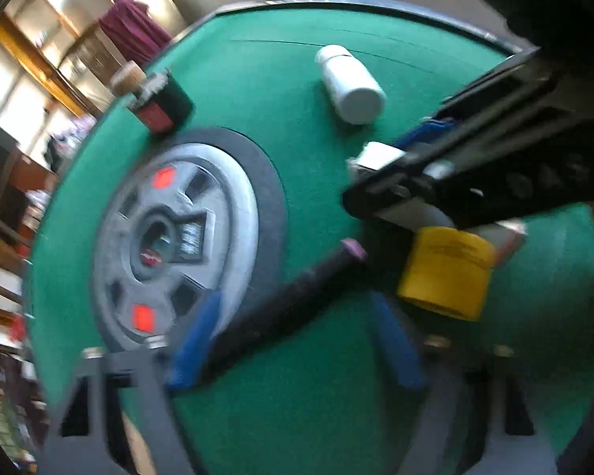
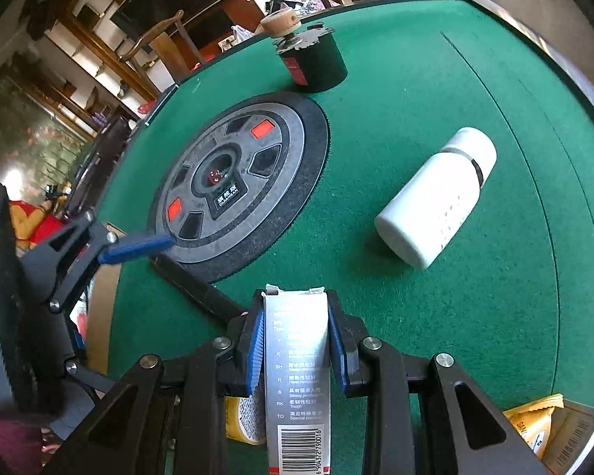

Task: Organize objects
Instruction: 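Grasp the pink-capped black marker on the dial with the left gripper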

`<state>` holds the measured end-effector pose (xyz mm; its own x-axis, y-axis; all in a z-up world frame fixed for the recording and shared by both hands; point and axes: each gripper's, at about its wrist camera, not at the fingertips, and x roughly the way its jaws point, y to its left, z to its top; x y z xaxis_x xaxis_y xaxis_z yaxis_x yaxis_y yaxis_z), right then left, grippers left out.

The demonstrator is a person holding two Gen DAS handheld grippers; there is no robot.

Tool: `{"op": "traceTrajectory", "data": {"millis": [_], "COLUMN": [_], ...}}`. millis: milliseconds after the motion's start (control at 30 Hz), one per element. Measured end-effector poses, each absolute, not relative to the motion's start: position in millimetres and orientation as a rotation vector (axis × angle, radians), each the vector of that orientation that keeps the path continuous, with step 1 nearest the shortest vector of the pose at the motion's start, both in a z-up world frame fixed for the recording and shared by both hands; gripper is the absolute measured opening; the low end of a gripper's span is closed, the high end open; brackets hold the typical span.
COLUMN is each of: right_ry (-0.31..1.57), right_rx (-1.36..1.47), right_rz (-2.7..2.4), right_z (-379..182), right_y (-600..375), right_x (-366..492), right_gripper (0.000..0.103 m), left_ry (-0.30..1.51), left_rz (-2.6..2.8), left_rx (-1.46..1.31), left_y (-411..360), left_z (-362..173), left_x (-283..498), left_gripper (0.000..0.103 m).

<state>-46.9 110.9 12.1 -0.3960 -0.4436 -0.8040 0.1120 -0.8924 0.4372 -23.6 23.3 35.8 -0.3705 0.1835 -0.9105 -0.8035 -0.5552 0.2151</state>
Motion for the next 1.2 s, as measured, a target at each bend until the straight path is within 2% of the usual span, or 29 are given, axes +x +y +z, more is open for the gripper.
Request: {"op": "traceTrajectory", "data": {"millis": [33,133,267,333,433,500,567,600,633,667,733,800,867,900,967,1000,1033,1067,1100,1200], "right_ry": [-0.460,-0.464,-0.439,-0.419,-0.410,-0.410,-0.413,-0.409,-0.403,-0.394,-0.362,-0.347,-0.335,-0.334,-0.333,-0.337,-0.346,-0.350,-0.355,-0.378], "right_rx": [1.486,1.487,1.484,1.480,1.477,1.477,1.476,1.474,1.470,1.468,1.465,1.464,1.461,1.460,1.453,1.450,1.443,1.438,1.435,1.433], "right_rz": [-2.327,-2.328,-2.348,-2.357,-2.361,-2.359,-2.359,-2.362,-2.367,-2.373,-2.387,-2.398,-2.406,-2.406,-2.409,-2.410,-2.406,-2.401,-2.395,-2.381], "right_z": [11.8,11.5,11.8,12.2,11.6,10.6,10.2,10.1,10.1,10.4,11.2,11.8,11.9,11.9,12.0,11.9,11.7,11.8,11.8,11.7], "right_y": [111.4,110.3,106.1,104.3,103.5,103.7,103.9,103.7,103.0,102.1,99.1,97.3,96.1,95.8,95.2,95.2,95.6,95.7,96.1,97.9], "right_x": [-47.0,-47.2,-46.0,-45.4,-45.5,-46.6,-46.9,-46.7,-46.6,-46.4,-45.8,-45.0,-44.2,-44.0,-43.4,-43.1,-42.8,-42.7,-42.8,-43.6], "right_gripper": [0.030,0.030,0.031,0.031,0.031,0.031,0.031,0.031,0.031,0.031,0.031,0.031,0.032,0.033,0.035,0.038,0.039,0.041,0.043,0.045], "left_ry": [0.910,0.896,0.872,0.924,1.014,1.006,0.970,1.017,1.020,0.985,0.841,0.696,0.713,0.731,0.759,0.788,0.817,0.859,0.896,0.963], "left_rz": [1.993,2.013,2.007,1.997,1.990,1.981,1.993,2.017,2.024,2.024,2.014,1.960,1.986,2.003,2.018,2.025,2.026,2.023,2.024,2.024], "left_rx": [-1.191,-1.198,-1.207,-1.191,-1.117,-1.104,-1.166,-1.183,-1.204,-1.244,-1.343,-1.478,-1.467,-1.448,-1.426,-1.392,-1.357,-1.305,-1.261,-1.149], "left_y": [21.9,15.6,15.0,21.3,27.3,22.2,17.6,15.4,13.2,9.4,-1.4,-10.3,-9.3,-7.5,-4.9,-4.0,-3.2,-3.0,-3.2,-4.7], "left_z": [36.3,39.1,40.6,37.2,35.0,35.1,36.9,37.1,38.9,42.4,50.5,44.0,37.1,36.8,36.2,38.1,41.0,45.7,48.8,56.7], "left_x": [-19.6,-8.5,-1.4,4.9,11.2,11.2,8.4,10.4,12.6,13.1,14.8,20.7,33.8,36.8,40.1,43.4,46.4,50.5,52.9,52.4], "left_gripper": [0.043,0.035,0.035,0.046,0.047,0.047,0.039,0.027,0.021,0.018,0.002,0.000,0.000,0.001,0.014,0.030,0.038,0.054,0.065,0.069]}}
